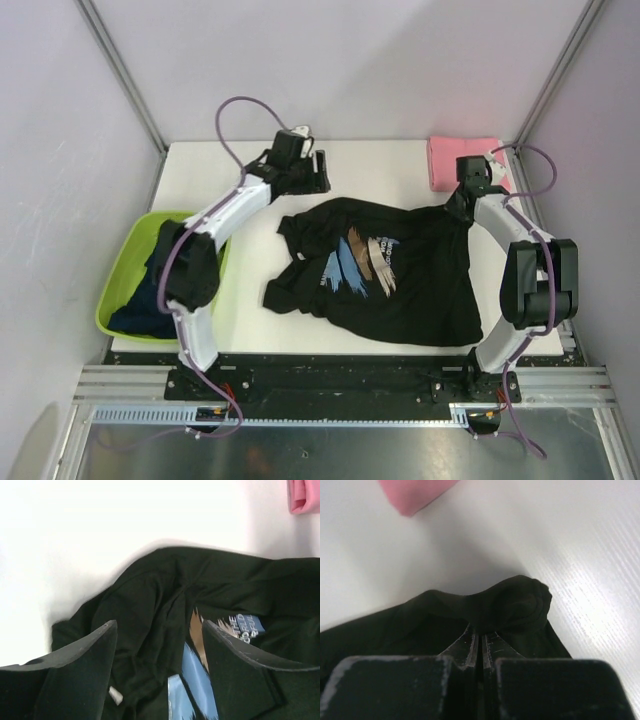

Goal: Fold and stack the t-shirts
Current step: Flatten out the tshirt

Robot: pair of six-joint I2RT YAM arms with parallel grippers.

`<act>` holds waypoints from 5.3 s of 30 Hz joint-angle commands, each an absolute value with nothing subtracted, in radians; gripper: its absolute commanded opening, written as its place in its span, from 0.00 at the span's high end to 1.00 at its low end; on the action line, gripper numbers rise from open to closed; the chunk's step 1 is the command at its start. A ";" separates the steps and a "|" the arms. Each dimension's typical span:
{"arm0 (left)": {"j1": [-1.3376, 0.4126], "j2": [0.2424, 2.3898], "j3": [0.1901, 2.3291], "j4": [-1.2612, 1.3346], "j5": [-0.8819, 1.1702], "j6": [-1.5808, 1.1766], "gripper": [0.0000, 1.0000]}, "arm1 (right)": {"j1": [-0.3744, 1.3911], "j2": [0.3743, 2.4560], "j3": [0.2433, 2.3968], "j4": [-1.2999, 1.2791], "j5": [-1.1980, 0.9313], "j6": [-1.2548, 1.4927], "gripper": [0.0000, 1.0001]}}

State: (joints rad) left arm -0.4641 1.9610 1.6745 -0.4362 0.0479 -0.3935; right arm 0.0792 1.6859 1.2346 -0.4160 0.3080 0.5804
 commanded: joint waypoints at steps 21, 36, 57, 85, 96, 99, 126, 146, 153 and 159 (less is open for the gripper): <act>-0.441 1.890 1.430 -0.444 0.053 -0.529 0.49 | -0.028 1.754 1.343 -0.357 0.207 0.545 1.00; -0.460 2.025 1.536 -0.424 0.073 -0.563 0.52 | -0.026 1.753 1.343 -0.364 0.189 0.544 1.00; -0.368 1.906 1.739 -0.366 -0.200 -0.423 1.00 | -0.028 1.743 1.342 -0.214 0.235 0.522 1.00; -0.280 1.687 1.325 -0.301 0.005 -0.723 0.45 | -0.028 1.796 1.608 -0.508 0.148 0.561 0.26; -0.349 1.487 0.947 -0.300 0.108 -0.683 0.51 | 0.042 1.460 1.143 -0.522 0.073 0.606 0.28; -0.370 1.522 0.955 -0.299 0.110 -0.668 0.52 | 0.062 1.394 1.050 -0.509 0.085 0.609 0.29; -0.535 1.868 1.272 -0.406 -0.264 -0.530 0.56 | 0.045 1.433 0.842 -0.375 0.132 0.601 0.30; -0.500 1.897 1.344 -0.441 -0.406 -0.502 0.98 | 0.016 1.515 0.807 -0.325 0.117 0.586 0.31; -0.422 1.913 1.422 -0.445 -0.415 -0.497 1.00 | 0.007 1.546 0.805 -0.313 0.118 0.587 0.31; -0.367 1.975 1.543 -0.445 -0.363 -0.456 1.00 | -0.021 1.566 0.805 -0.309 0.113 0.587 0.31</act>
State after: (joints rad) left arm -0.3931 1.9430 1.4544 -0.4610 -0.3676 -0.4999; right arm 0.0032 1.5337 0.8104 -0.3317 0.1097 0.5980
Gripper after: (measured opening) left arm 0.005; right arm 0.688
